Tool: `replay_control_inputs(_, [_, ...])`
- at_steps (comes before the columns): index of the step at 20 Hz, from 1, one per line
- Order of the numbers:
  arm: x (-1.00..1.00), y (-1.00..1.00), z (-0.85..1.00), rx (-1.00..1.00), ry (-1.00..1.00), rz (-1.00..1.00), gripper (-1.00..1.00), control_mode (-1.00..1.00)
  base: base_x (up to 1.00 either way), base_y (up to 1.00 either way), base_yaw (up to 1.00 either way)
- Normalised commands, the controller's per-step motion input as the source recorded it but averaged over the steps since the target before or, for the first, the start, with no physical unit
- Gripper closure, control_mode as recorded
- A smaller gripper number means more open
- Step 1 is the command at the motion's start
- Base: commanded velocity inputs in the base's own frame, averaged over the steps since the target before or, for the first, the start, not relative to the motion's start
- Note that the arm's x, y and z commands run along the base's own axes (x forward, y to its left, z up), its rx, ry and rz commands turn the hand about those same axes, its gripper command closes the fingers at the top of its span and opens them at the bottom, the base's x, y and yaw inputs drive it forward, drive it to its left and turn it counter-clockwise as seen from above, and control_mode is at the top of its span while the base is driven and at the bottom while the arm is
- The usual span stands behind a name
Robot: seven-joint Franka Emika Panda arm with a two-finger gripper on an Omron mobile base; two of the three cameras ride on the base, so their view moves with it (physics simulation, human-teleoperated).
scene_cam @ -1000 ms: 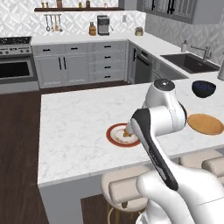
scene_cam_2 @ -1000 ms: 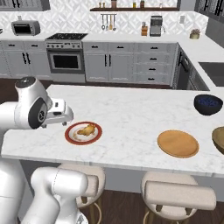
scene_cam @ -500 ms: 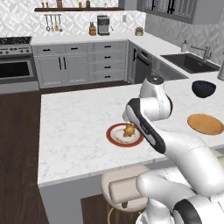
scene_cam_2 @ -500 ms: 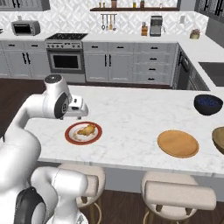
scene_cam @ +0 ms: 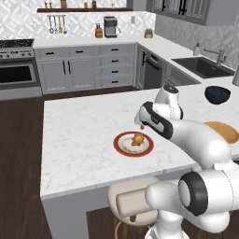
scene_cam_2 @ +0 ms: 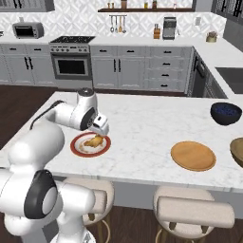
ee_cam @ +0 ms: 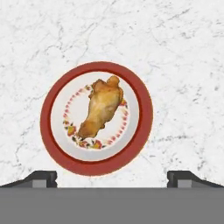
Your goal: Pick the chicken drumstick and lime from their plates and place them in the bowl. Then put the bowl in the fridge.
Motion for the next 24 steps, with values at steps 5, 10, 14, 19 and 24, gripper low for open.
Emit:
replay_control_inputs(5, [0.59,-0.05,-0.54,-0.01,0.0,-0.02,-1.0,-1.0,0.0,0.0,0.0])
replay_control_inputs(10, [0.37,0.17,-0.29,-0.12,0.0,0.0,-1.0,-1.0,0.0,0.0,0.0])
replay_control_inputs(14, [0.28,0.14,-0.3,-0.14,0.04,0.0,-1.0,-1.0,0.0,0.0,0.0])
replay_control_inputs(19, [0.43,0.0,-0.39,-0.06,0.04,0.0,-1.0,-1.0,0.0,0.0,0.0])
replay_control_inputs(24, [0.12,0.01,-0.31,0.0,0.0,0.02,-1.0,-1.0,0.0,0.0,0.0])
